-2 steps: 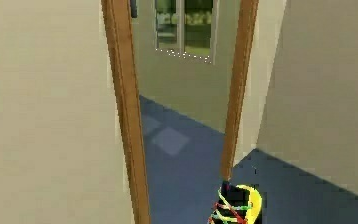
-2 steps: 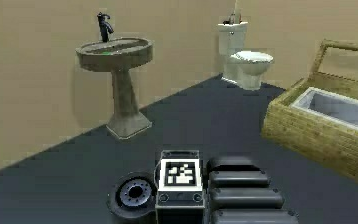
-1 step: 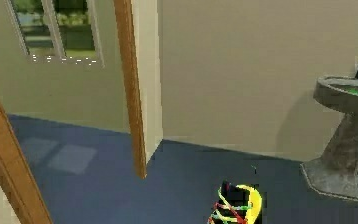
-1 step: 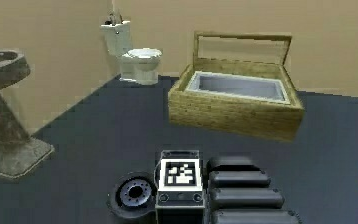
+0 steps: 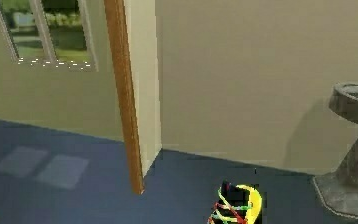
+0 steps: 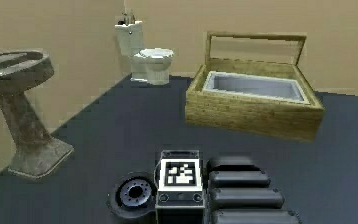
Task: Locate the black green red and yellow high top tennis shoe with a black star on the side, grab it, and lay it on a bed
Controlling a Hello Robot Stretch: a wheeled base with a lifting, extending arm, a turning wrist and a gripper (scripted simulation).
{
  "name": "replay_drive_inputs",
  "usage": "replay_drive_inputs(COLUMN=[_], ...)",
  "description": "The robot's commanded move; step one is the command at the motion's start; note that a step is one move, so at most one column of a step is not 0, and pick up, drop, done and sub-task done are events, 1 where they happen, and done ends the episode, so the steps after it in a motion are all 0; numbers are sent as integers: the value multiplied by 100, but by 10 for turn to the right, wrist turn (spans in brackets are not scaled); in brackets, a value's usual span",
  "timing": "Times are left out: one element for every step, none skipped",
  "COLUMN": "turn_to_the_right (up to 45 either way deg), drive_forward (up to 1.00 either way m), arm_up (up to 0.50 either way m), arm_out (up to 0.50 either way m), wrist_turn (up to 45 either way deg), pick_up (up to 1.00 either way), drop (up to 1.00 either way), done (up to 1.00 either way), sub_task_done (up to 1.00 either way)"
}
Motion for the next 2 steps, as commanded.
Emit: replay_drive_inputs(turn_to_the_right=[60,0], drive_forward=[0,90], arm_up=[0,0], arm_out=[0,0], wrist_turn=[0,0], pick_up=[0,0], drop=[0,0], done=[0,0], sub_task_done=[0,0])
